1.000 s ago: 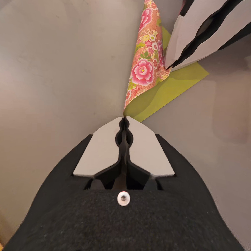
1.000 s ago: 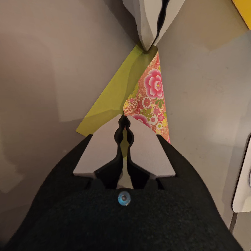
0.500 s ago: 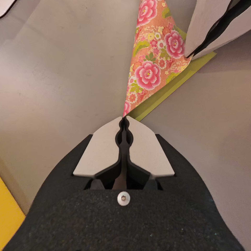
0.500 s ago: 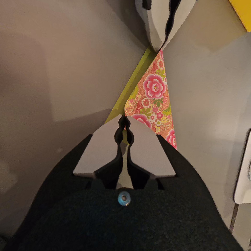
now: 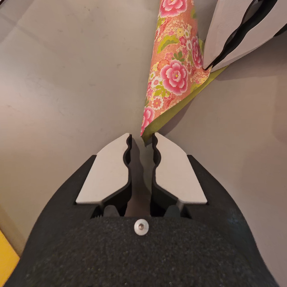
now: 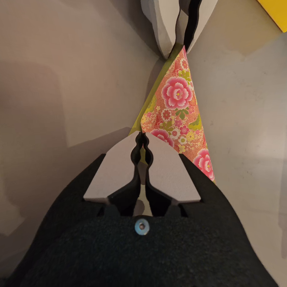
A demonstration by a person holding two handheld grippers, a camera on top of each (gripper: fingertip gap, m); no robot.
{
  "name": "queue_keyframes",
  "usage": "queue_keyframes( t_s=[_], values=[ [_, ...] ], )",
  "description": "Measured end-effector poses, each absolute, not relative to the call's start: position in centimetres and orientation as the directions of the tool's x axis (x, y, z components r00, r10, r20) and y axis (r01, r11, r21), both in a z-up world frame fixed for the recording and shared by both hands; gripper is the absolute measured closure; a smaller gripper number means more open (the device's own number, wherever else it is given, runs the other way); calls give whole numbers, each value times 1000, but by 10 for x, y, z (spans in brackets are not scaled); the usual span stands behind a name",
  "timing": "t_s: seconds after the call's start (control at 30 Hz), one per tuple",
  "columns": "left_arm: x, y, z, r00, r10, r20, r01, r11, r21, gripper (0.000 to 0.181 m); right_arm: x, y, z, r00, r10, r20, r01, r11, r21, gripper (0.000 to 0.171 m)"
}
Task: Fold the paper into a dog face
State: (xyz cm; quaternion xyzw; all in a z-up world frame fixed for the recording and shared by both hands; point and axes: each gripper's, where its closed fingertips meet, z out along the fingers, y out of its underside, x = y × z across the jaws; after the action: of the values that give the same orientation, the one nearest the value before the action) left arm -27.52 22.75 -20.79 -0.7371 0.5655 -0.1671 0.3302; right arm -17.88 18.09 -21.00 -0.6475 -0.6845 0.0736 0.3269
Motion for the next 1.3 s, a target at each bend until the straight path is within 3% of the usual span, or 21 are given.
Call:
queue_keyframes(
  t_s=[0.23, 0.3, 0.37, 0.9, 1.3],
  values=[
    [-271, 222, -209, 306, -952, -9, -683, -213, -699, 161, -177, 181, -210, 79, 932, 353, 819, 141, -557, 171],
    [-272, 222, -209, 304, -953, -4, -685, -215, -696, 179, -177, 181, -210, 88, 932, 352, 814, 137, -564, 171],
    [-271, 222, -209, 304, -953, -10, -688, -212, -694, 181, -177, 181, -210, 89, 930, 355, 814, 137, -564, 171],
    [-270, 230, -210, 294, -956, 15, -705, -227, -672, 181, -169, 168, -211, 66, 977, 205, 840, 56, -540, 171],
    [-271, 230, -210, 298, -945, -132, -759, -151, -633, 181, -167, 161, -212, 72, 984, 163, 905, 4, -425, 171]
  ],
)
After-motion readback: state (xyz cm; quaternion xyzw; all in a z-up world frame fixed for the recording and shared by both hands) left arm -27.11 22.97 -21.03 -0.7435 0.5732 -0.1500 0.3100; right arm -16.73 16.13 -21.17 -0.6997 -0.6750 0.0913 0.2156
